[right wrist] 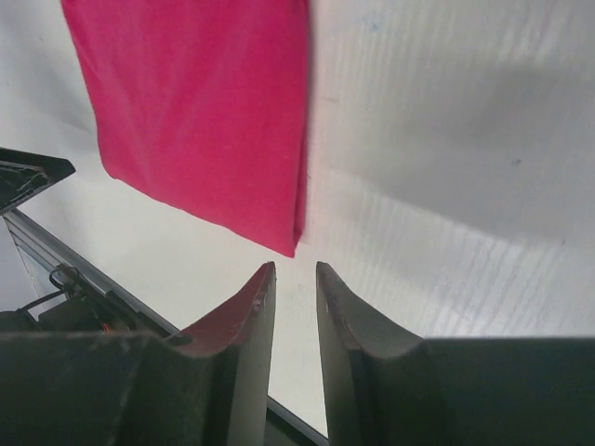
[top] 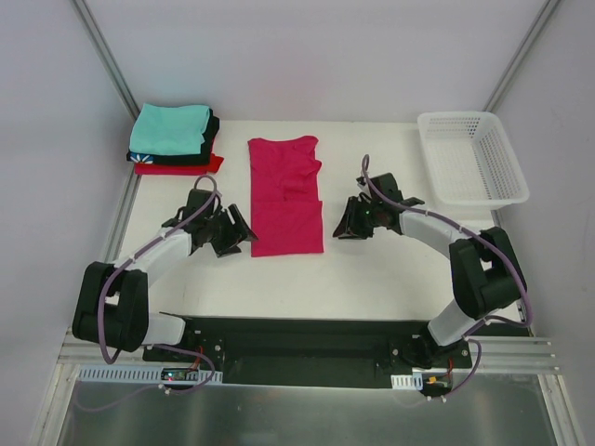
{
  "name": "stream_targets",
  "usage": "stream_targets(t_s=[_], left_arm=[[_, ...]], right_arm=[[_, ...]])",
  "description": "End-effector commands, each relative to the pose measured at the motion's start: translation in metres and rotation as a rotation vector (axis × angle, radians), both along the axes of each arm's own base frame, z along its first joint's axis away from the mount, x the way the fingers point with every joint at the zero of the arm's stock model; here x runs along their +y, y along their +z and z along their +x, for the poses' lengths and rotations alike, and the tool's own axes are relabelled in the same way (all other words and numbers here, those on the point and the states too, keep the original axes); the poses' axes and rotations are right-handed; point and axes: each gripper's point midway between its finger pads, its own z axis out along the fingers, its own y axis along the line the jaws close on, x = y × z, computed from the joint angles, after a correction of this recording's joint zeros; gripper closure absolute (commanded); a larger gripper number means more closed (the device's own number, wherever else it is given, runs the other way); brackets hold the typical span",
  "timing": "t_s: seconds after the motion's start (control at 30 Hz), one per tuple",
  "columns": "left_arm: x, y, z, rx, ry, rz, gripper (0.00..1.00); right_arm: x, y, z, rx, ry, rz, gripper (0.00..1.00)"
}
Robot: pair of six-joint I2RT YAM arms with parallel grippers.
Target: Fold and stack the t-shirts
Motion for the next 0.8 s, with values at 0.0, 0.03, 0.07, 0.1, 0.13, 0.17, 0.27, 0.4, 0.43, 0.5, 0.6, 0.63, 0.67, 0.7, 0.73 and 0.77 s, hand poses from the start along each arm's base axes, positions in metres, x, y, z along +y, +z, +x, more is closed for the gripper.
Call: stream_targets(t_s=[0.0,0.03,0.07,0.1,0.13,0.17,0.27,0.4,0.43,0.5,0.6,0.63,0.67,0.7,0.73,0.77], left_arm=[[-0.007,0.003,-0.003,-0.060,-0.012,-0.083,0.36],[-0.011,0.002,-0.004,-0.059,-0.021,-0.103,0.37],[-0.013,0.004,0.001,-0.084,-0.017,-0.127,0.37],[-0.014,-0.001,-0.003,-0.075,-0.020,-0.139,0.38],[-0.016,-0.004,-0.005,-0.068,-0.023,-0.151,0.39],[-0.016,-0.007,-0.006,-0.073,-0.023,-0.156,0.39],[-0.015,-0.015,-0.010,-0.079,-0.018,-0.161,0.40],[-0.016,-0.022,-0.010,-0.098,-0.012,-0.177,0.44],[-0.016,-0.025,-0.011,-0.091,-0.005,-0.183,0.45],[-0.017,-0.031,-0.012,-0.107,0.002,-0.197,0.49],[-0.018,-0.041,-0.016,-0.099,0.008,-0.217,0.53],[-0.019,-0.044,-0.013,-0.109,0.008,-0.221,0.54],[-0.019,-0.048,-0.015,-0.099,0.009,-0.223,0.55],[-0.021,-0.050,-0.015,-0.094,0.005,-0.230,0.58],[-0.021,-0.055,-0.015,-0.084,0.006,-0.232,0.58],[-0.021,-0.058,-0.016,-0.076,0.010,-0.235,0.59]], right_arm=[[0.007,0.010,0.000,-0.066,-0.008,0.056,0.73],[0.006,0.007,-0.001,-0.068,-0.008,0.051,0.74],[0.003,0.003,-0.001,-0.074,-0.014,0.043,0.74],[0.002,-0.001,-0.002,-0.071,-0.017,0.038,0.74],[0.001,-0.005,-0.001,-0.069,-0.020,0.035,0.75],[0.003,-0.005,-0.002,-0.067,-0.021,0.040,0.75],[0.003,-0.012,-0.003,-0.061,-0.028,0.048,0.76],[0.008,-0.012,0.004,-0.061,-0.037,0.067,0.78],[0.009,-0.011,0.005,-0.063,-0.036,0.073,0.78],[0.011,-0.010,0.007,-0.063,-0.038,0.077,0.78],[0.013,-0.008,0.010,-0.064,-0.039,0.086,0.78],[0.014,-0.006,0.011,-0.064,-0.036,0.092,0.78],[0.015,-0.006,0.011,-0.064,-0.034,0.095,0.79],[0.016,-0.007,0.011,-0.062,-0.033,0.094,0.78],[0.016,-0.007,0.010,-0.060,-0.030,0.095,0.78],[0.015,-0.007,0.010,-0.058,-0.030,0.095,0.78]])
